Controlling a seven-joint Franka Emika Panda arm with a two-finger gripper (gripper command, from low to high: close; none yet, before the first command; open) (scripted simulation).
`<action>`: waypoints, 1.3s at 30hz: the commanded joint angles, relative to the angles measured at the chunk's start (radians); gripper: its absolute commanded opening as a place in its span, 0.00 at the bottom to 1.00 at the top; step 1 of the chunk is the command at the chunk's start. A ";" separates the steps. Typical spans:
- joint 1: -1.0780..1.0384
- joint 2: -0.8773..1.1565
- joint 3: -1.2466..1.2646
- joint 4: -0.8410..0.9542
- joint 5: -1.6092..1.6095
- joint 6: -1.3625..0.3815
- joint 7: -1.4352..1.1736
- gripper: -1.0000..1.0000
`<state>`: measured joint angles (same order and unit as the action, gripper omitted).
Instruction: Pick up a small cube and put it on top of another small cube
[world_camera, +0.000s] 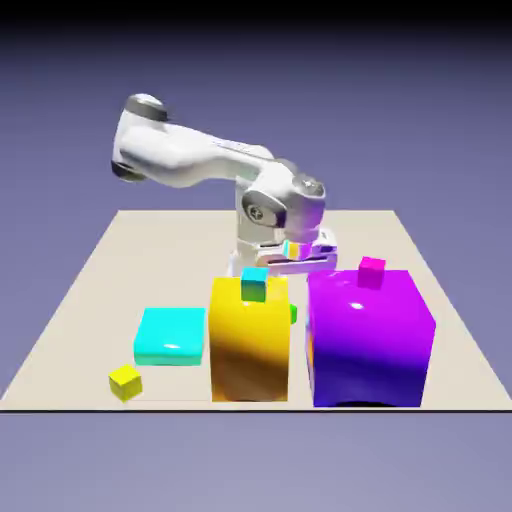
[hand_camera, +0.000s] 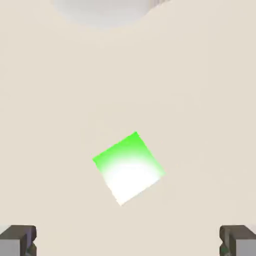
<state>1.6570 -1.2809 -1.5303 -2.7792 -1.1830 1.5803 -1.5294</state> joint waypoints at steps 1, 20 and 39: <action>0.032 -0.014 -0.029 0.001 -0.023 -0.028 -0.044 0.50; 0.093 -0.095 -0.255 -0.015 -0.294 -0.074 -0.211 0.00; -0.193 0.178 0.261 0.371 0.381 -0.151 0.118 0.00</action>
<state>1.4641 -1.1026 -1.2691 -2.4084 -0.8035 1.4284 -1.4119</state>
